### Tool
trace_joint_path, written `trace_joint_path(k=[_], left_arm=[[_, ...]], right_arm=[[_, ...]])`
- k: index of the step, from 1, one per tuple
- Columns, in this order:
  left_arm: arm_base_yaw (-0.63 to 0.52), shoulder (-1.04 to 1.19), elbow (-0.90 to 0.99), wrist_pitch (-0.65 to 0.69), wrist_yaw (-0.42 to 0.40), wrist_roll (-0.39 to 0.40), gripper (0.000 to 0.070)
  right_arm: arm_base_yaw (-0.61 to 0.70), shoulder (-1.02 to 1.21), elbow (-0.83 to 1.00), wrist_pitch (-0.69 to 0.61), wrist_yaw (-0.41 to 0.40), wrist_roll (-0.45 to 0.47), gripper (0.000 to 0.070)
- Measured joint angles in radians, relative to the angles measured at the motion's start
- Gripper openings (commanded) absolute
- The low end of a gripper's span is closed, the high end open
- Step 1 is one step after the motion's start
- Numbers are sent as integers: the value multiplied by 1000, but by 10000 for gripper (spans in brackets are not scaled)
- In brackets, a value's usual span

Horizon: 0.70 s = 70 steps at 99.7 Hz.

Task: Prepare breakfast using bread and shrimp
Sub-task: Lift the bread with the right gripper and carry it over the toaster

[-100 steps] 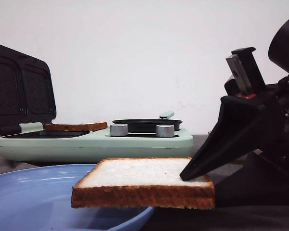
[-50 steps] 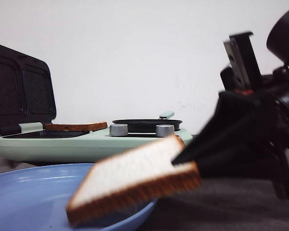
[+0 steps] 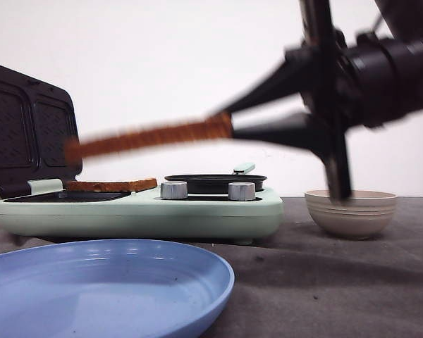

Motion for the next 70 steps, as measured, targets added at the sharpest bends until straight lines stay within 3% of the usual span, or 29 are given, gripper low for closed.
trace_joint_path(k=[14,25,49,70], left_arm=[[0,0,0,0,0,0,505],[0,0,0,0,0,0,505],[0,0,0,1,0,0,505],[0,0,0,17,-12,0,505]], right_arm=[[0,0,97,-13,15,13,0],[0,0,187,-115,80,0,0],[19,66,417,-445,198,-164,0],[57,227,596,-492,229,-223,0]])
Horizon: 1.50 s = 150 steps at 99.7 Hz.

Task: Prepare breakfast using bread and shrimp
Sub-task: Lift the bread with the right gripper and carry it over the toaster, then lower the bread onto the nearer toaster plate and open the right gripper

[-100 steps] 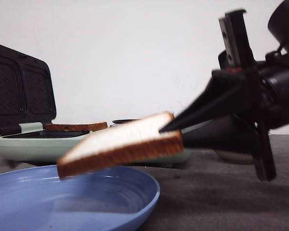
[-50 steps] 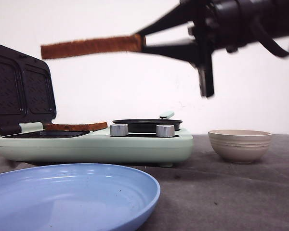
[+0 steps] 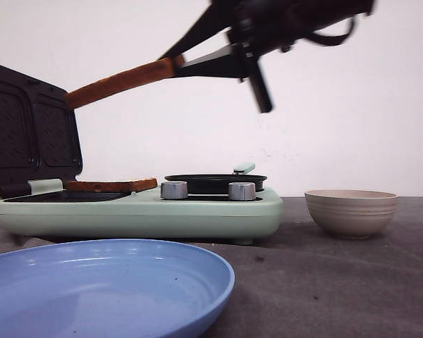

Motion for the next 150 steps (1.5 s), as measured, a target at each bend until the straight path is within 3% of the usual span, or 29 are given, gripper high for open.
trace_joint_path(k=[64,82,150], left_arm=[[0,0,0,40,-36,0,505],[0,0,0,66,-36,0,505],[0,0,0,72,-36,0,505]], right_arm=[[74,418,388,-78,123,-6,0],[83,472,399,-93,183,-8,0],[134,483,406,-54,264,-7,0]])
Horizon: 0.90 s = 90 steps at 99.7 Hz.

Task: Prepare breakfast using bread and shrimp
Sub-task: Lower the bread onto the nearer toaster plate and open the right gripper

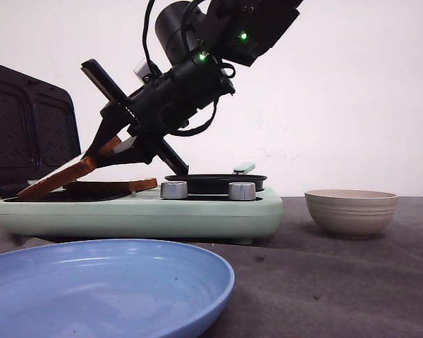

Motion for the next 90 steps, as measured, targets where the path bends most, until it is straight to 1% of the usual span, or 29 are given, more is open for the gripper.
trace_joint_path(k=[23,27,30,32,38,40,42,49,71,78,86,90], left_arm=[[0,0,0,0,0,0,505],[0,0,0,0,0,0,505],[0,0,0,0,0,0,505],[0,0,0,0,0,0,505],[0,0,0,0,0,0,505],[0,0,0,0,0,0,505],[0,0,0,0,0,0,505],[0,0,0,0,0,0,505],[0,0,0,0,0,0,505],[0,0,0,0,0,0,505],[0,0,0,0,0,0,505],[0,0,0,0,0,0,505]], right_arm=[[0,0,0,-15,3,0,0],[1,0,0,-15,3,-1,9],[1,0,0,-15,3,-2,42],[2,0,0,-15,3,-3,88],[2,0,0,-15,3,-11,266],[2,0,0,-15,3,-13,304],[2,0,0,-15,3,-15,322],[3,0,0,-19,5,-20,337],[8,0,2,-34,5,-50,355],[8,0,4,-54,6,-61,373],[7,0,6,-82,8,-77,416],[8,0,6,-90,9,-88,418]])
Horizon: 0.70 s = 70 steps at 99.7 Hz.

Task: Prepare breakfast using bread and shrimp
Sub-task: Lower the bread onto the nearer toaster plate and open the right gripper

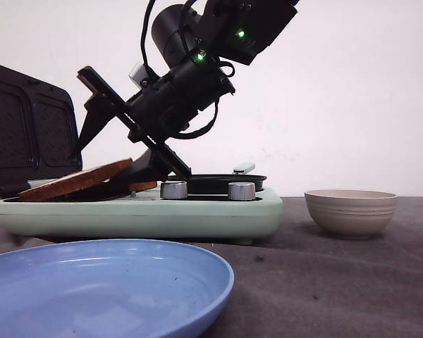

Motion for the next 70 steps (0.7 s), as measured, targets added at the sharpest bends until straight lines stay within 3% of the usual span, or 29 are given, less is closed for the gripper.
trace_joint_path(k=[43,70], left_arm=[[0,0,0,0,0,0,505],[0,0,0,0,0,0,505]], right_arm=[[3,-1,6,-54,44,-74,418],[1,-3,61,-179,87,-146,418]])
